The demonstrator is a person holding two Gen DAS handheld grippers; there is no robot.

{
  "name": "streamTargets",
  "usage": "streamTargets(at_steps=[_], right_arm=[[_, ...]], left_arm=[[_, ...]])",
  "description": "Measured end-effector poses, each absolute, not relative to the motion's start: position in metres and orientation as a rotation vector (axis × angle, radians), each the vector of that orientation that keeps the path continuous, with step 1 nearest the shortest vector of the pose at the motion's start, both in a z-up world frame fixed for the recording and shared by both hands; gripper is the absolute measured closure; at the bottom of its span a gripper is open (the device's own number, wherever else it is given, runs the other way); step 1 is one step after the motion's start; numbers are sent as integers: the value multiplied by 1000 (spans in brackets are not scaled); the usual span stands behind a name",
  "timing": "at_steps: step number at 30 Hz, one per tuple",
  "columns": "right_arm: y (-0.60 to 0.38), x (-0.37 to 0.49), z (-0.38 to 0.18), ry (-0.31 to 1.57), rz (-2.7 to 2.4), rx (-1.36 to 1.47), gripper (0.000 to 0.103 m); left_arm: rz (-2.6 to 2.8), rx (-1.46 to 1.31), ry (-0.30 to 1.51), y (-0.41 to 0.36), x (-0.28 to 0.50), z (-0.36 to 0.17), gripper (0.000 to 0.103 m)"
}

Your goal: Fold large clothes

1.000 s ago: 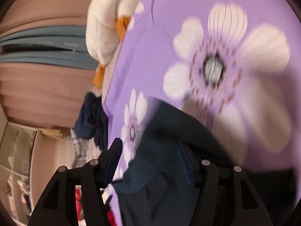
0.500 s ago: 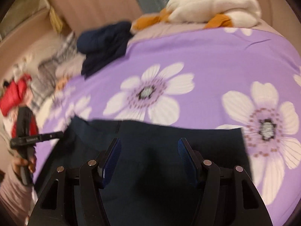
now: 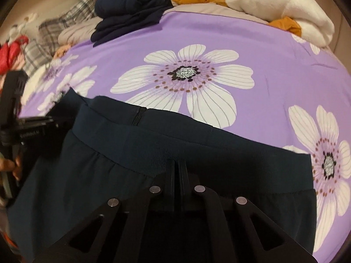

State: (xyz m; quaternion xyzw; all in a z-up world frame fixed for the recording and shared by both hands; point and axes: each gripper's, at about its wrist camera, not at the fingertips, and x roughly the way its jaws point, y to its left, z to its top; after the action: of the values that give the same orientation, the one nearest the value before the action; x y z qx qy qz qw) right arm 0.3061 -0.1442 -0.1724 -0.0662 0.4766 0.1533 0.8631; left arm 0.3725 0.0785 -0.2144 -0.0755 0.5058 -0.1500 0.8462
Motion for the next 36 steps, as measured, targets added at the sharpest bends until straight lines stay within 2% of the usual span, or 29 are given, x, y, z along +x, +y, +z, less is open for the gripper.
streamTargets(at_steps=[10, 14, 16, 17, 19, 21, 22, 23, 25, 31, 36], right_arm=[[-152, 337, -171, 959, 203, -74, 103], [-165, 327, -160, 932, 195, -18, 103], [-173, 315, -147, 898, 212, 13, 103], [-177, 309, -141, 889, 208, 18, 102], [-185, 293, -130, 889, 192, 20, 93], [-193, 279, -126, 905, 187, 44, 47], [-198, 268, -124, 901, 188, 65, 42], [-203, 258, -122, 895, 195, 81, 42], [-209, 232, -121, 896, 186, 91, 42], [-217, 167, -124, 873, 163, 45, 42], [-219, 134, -148, 907, 137, 23, 42]], left_arm=[[-214, -151, 1009, 74, 411, -212, 99], [-196, -247, 987, 93, 404, -198, 99], [-200, -265, 971, 104, 391, -185, 96], [-195, -264, 966, 107, 384, -180, 91], [-170, -251, 940, 117, 362, -165, 76], [-168, -268, 909, 125, 339, -153, 51], [-174, -282, 901, 128, 329, -149, 46], [-189, -293, 896, 131, 315, -146, 41], [-219, -281, 911, 131, 287, -142, 38], [-315, -242, 927, 117, 206, -147, 38], [-313, -150, 950, 101, 163, -173, 38]])
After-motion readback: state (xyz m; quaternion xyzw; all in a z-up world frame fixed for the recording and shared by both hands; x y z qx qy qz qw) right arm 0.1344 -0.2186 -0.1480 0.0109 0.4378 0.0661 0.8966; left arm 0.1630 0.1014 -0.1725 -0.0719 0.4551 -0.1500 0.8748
